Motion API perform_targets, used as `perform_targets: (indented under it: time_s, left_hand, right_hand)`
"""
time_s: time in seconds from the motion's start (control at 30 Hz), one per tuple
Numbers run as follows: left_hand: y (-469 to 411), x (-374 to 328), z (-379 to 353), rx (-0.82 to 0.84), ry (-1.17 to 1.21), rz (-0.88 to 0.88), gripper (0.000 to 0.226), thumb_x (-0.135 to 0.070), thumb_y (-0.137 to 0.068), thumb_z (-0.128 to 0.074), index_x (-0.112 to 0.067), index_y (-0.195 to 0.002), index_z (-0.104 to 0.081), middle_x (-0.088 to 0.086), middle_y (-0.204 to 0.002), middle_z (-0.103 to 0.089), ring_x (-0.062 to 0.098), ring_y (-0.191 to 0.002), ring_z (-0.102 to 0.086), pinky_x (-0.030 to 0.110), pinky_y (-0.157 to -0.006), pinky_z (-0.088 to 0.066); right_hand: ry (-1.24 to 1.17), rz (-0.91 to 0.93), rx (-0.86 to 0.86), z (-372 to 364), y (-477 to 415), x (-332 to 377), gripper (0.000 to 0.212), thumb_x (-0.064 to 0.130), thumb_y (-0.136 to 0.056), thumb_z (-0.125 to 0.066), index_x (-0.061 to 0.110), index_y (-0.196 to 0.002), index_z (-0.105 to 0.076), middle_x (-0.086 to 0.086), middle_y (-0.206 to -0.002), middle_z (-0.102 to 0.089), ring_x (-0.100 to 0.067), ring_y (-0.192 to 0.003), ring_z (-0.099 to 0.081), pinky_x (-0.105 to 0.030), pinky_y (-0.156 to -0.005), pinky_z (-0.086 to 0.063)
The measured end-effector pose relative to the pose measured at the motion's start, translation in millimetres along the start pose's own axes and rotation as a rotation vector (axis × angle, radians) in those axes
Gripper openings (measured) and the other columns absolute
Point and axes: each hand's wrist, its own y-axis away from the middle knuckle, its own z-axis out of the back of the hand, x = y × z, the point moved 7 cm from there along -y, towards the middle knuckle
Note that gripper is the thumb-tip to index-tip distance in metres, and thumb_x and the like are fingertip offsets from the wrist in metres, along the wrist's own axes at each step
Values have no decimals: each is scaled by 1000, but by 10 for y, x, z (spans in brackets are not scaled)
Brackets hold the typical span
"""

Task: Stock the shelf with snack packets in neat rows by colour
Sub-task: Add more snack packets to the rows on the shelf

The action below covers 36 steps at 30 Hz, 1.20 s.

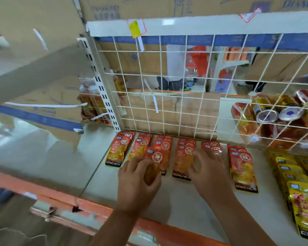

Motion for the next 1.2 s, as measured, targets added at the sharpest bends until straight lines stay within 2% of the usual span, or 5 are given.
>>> perform_targets:
  time_s: [0.2,0.4,0.53,0.77,1.2]
  left_hand:
    - [-254,760,356,-49,-69,127,36,-50,-74,-66,-30,-104,-70,-7,-107,-65,24,-93,-60,43,-81,-52]
    - [-482,1314,303,15,-106,218,32,-48,-76,-70,-31,-103,-71,-4,-111,-66,25,-98,-60,43,-84,-51]
    - [-560,1409,199,38,-105,208,40,-56,-75,-61,-30,-103,-72,-2,-110,-66,28,-98,-62,45,-85,-52]
    - [-589,1487,110,33,-152,181,36,-48,-76,-81,-29,-105,-73,0,-111,-67,30,-100,-61,45,-85,-49]
    - [-574,1497,96,18,-169,213,34,-45,-76,-77,-32,-107,-69,-3,-115,-63,26,-105,-56,44,-89,-45]
  right_hand:
    - [-58,65,-4,-354,-114,613,29,22,-79,-75,20,-107,-67,1,-103,-63,-24,-96,-57,-33,-77,-46]
    - [-34,38,2,-663,-162,948,28,25,-83,-75,20,-110,-69,0,-108,-65,-23,-101,-56,-31,-77,-43]
    - [-23,10,-43,-705,-208,1031,24,20,-82,-75,19,-105,-70,1,-104,-65,-23,-96,-59,-31,-76,-45]
    - [7,-11,-23,-725,-255,1026,22,22,-84,-73,20,-105,-68,4,-102,-63,-18,-95,-56,-28,-77,-43]
    - [-11,-35,-12,-735,-201,908,26,24,-82,-70,20,-108,-69,5,-104,-63,-19,-98,-57,-31,-81,-46]
